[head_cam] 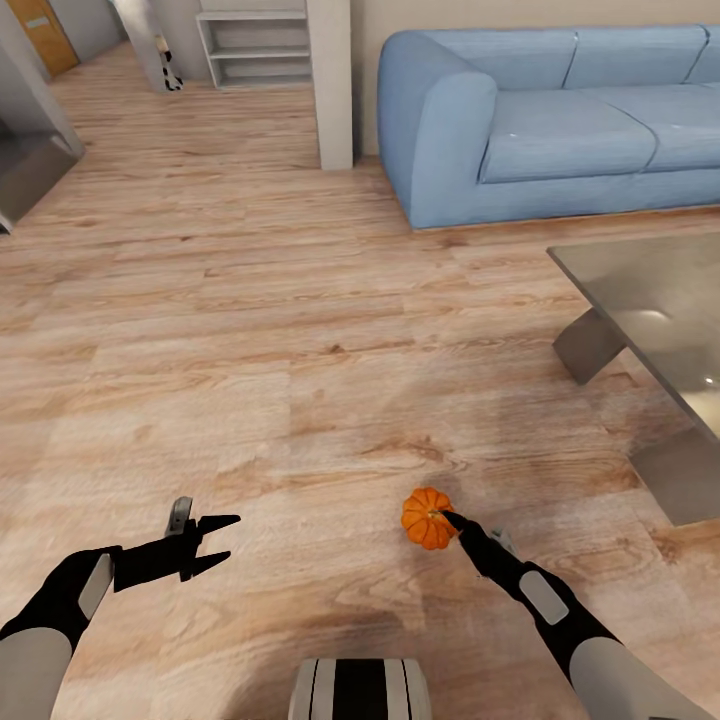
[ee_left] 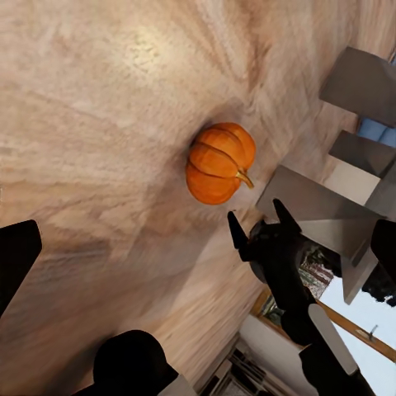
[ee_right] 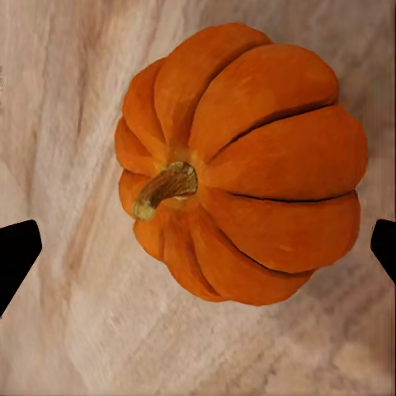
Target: Place each of the two pumpkins and all three candles from the living room inside a cabinet in the living room (use any cabinet), then make sure every cabinet is closed, and position the cauldron so it is next to a table in the living room.
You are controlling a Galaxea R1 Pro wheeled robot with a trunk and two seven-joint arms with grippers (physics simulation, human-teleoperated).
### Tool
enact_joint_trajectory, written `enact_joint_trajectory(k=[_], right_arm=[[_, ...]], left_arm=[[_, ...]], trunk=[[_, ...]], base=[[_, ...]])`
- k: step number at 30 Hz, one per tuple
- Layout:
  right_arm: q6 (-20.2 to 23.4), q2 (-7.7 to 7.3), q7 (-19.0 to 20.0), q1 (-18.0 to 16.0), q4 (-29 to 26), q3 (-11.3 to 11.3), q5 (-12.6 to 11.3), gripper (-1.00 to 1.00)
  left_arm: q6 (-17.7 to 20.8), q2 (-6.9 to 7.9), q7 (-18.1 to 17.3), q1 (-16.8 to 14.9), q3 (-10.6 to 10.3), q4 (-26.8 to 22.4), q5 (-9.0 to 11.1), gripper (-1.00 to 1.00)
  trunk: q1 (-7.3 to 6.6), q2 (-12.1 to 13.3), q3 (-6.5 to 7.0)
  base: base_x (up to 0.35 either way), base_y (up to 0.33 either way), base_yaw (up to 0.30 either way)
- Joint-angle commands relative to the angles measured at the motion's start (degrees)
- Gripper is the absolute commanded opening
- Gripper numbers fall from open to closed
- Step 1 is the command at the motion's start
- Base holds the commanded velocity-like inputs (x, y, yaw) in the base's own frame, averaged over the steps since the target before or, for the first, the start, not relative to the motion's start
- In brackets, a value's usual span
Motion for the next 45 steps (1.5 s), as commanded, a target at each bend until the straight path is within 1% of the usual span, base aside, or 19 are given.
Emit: enact_joint_trajectory(k=[1, 3, 6, 29, 35, 40, 45], right_arm=[[0.0, -0.46, 2.2, 0.0, 0.0, 0.0, -0.1, 1.0], [-0.1, -0.69, 5.5, 0.0, 0.2, -0.1, -0.1, 1.0], [-0.2, -0.89, 7.0, 0.0, 0.2, -0.2, -0.1, 1.0], [-0.4, -1.04, 7.2, 0.0, 0.4, -0.4, -0.2, 1.0], [-0.4, -1.13, 7.3, 0.1, 1.2, -0.6, -0.2, 1.0], [-1.3, -2.37, 7.5, 0.1, 2.8, -2.3, -0.3, 1.0], [-1.4, -2.5, 7.5, 0.1, 2.9, -2.4, -0.3, 1.0]], left_arm=[[0.0, 0.0, 0.0, 0.0, 0.0, 0.0, 0.0, 1.0], [0.0, 0.0, 0.0, 0.0, 0.0, 0.0, 0.0, 1.0], [0.0, 0.0, 0.0, 0.0, 0.0, 0.0, 0.1, 1.0], [0.0, -0.04, 0.0, 0.0, 0.0, 0.0, 0.1, 1.0], [0.0, -0.08, 0.0, 0.0, 0.0, 0.0, 0.0, 1.0], [0.0, -0.09, 0.1, 0.0, 0.0, 0.0, -0.1, 1.0], [0.0, -0.09, 0.1, 0.0, 0.1, 0.0, -0.1, 1.0]], trunk=[[0.0, 0.0, 0.0], [0.03, 0.0, -0.22], [0.1, -0.1, -0.89], [0.7, -0.4, -5.98], [0.7, -0.4, -5.98], [0.7, -0.4, -5.98], [0.7, -0.4, -5.98]], base=[[0.0, 0.0, 0.0], [0.0, 0.0, 0.0], [0.0, 0.0, 0.0], [0.0, 0.0, 0.0], [0.0, 0.0, 0.0], [0.078, -0.067, 0.0], [0.058, -0.069, 0.0]])
